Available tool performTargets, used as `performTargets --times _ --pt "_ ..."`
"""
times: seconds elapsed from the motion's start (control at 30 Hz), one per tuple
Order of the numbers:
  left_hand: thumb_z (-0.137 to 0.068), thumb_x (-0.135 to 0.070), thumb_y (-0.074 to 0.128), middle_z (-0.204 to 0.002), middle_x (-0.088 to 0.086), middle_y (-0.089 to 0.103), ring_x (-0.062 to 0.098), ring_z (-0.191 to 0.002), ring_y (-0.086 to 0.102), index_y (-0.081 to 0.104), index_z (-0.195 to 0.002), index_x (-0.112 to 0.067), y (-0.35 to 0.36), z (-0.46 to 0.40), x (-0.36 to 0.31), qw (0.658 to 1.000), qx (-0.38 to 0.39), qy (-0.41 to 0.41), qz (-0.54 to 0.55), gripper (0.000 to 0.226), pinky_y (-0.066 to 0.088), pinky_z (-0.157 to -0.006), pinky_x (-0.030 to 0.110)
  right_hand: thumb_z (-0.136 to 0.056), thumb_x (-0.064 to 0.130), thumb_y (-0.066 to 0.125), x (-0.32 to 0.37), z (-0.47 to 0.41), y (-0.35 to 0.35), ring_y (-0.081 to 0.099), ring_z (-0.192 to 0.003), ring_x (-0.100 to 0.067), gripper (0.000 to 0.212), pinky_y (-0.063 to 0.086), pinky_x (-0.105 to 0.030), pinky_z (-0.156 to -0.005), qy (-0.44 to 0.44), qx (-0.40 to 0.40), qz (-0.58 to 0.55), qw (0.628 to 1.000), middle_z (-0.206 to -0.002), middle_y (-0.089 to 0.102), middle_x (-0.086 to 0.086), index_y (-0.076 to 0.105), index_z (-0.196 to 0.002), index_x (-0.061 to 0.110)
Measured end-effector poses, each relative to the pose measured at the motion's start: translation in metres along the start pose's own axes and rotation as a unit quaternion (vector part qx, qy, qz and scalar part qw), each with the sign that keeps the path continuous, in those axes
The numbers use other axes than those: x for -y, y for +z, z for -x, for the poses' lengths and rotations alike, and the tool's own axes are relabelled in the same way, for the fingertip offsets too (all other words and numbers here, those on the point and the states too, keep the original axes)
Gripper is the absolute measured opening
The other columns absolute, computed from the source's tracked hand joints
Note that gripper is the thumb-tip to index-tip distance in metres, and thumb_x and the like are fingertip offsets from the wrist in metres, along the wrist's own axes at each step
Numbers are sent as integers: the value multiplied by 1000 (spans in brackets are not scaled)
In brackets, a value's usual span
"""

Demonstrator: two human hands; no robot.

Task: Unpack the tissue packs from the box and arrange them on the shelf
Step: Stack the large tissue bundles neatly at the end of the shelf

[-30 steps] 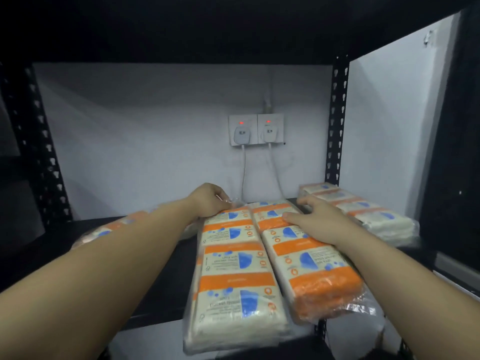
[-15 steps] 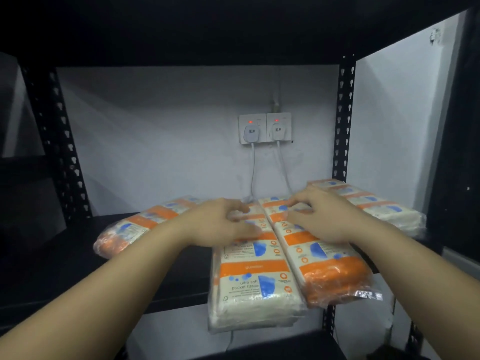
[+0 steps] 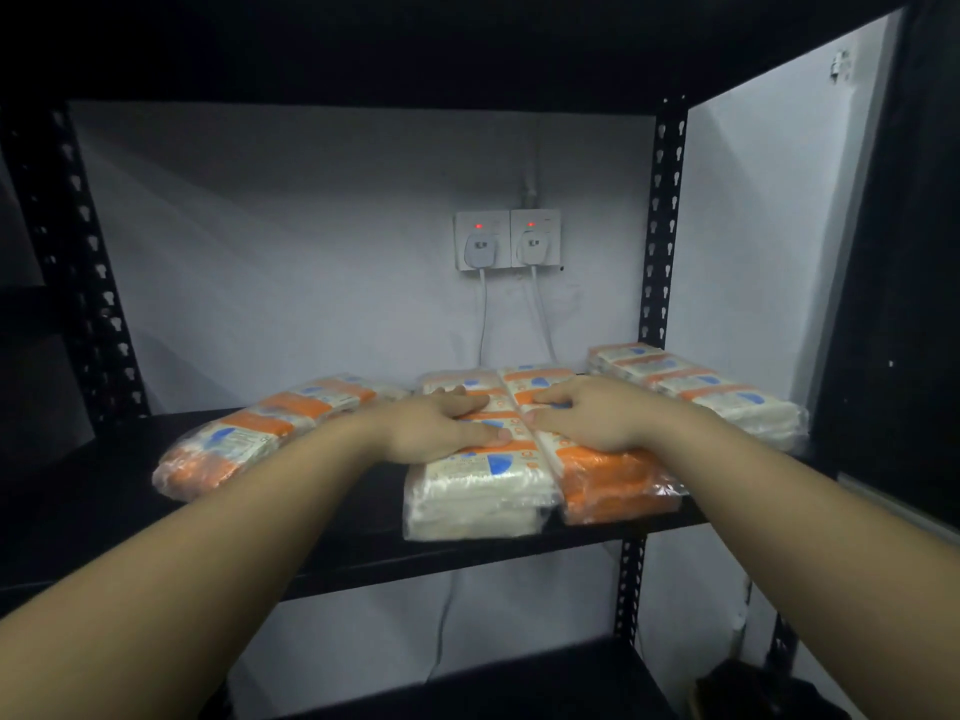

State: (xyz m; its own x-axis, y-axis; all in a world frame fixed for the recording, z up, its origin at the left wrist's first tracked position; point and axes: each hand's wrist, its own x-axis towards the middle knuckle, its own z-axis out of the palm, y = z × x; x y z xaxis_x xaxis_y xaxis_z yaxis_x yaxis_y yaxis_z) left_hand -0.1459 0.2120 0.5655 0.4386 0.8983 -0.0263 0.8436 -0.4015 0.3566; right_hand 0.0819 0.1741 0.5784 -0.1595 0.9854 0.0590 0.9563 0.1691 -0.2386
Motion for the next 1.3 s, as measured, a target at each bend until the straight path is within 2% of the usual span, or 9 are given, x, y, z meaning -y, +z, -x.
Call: performTargets --times 0.2,0.3,0.47,0.6,0.73,0.83,1.0,1.17,1.3 --pt "-72 -93 51 -173 -9 14 15 -159 15 29 -161 -40 -6 -34 20 1000 -12 -9 5 106 8 -129 37 -90 82 40 2 -4 -11 38 -147 -28 79 31 -47 -119 20 33 48 998 -164 36 0 42 -155 37" --pt "-89 -77 51 -173 -7 14 17 -159 13 29 -161 -39 -6 -43 31 1000 -17 -10 15 85 6 -129 39 -82 89 44 2 3 -15 31 -151 -29 95 27 -47 -119 44 63 64 995 -169 26 -1 32 -159 36" --pt "-89 -75 55 -172 -9 18 17 -158 16 34 -159 -42 -9 -44 37 999 -20 -9 32 80 8 -128 40 -81 77 55 -17 11 -21 44 -140 -31 90 37 -44 -110 95 51 57 993 -164 35 -3 34 -158 36" --pt "-74 -80 65 -169 -7 28 17 -154 28 43 -155 -36 -13 -48 31 998 -37 6 42 95 18 -123 35 -81 82 55 -18 22 -15 26 -153 -30 96 26 -45 -119 105 55 48 992 -172 13 1 24 -161 39" --pt "-87 -63 63 -163 -5 40 21 -147 40 42 -155 -34 -15 -55 6 998 -56 32 -5 77 29 -119 35 -78 64 70 -14 30 -16 49 -127 -27 92 44 -39 -100 124 5 -17 992 -159 40 -3 33 -157 36" --pt "-95 -53 61 -161 -2 43 22 -145 42 40 -156 -32 -14 -66 -8 998 -49 31 -40 67 32 -119 37 -78 57 72 -17 41 -19 50 -109 -23 85 45 -35 -91 127 -14 -37 991 -148 51 -4 39 -153 37" --pt "-96 -52 64 -156 -2 47 23 -139 48 39 -156 -38 -13 -89 -26 995 -1 50 -83 66 35 -118 40 -73 63 74 -34 66 -14 44 -139 -23 90 42 -35 -106 120 -10 -50 991 -161 36 6 36 -153 48" --pt "-86 -58 74 -144 -2 56 23 -130 54 44 -149 -50 -15 -114 -32 992 32 65 -103 70 39 -117 45 -69 78 70 -45 90 -8 34 -148 -21 100 35 -38 -115 113 -27 -46 992 -168 23 8 28 -155 51" --pt "-81 -60 78 -124 -8 64 21 -118 60 48 -141 -56 -18 -124 -30 995 48 56 -74 67 42 -113 46 -50 92 68 -54 124 1 42 -139 -24 128 43 -40 -111 131 -7 -43 990 -160 27 5 10 -158 54"
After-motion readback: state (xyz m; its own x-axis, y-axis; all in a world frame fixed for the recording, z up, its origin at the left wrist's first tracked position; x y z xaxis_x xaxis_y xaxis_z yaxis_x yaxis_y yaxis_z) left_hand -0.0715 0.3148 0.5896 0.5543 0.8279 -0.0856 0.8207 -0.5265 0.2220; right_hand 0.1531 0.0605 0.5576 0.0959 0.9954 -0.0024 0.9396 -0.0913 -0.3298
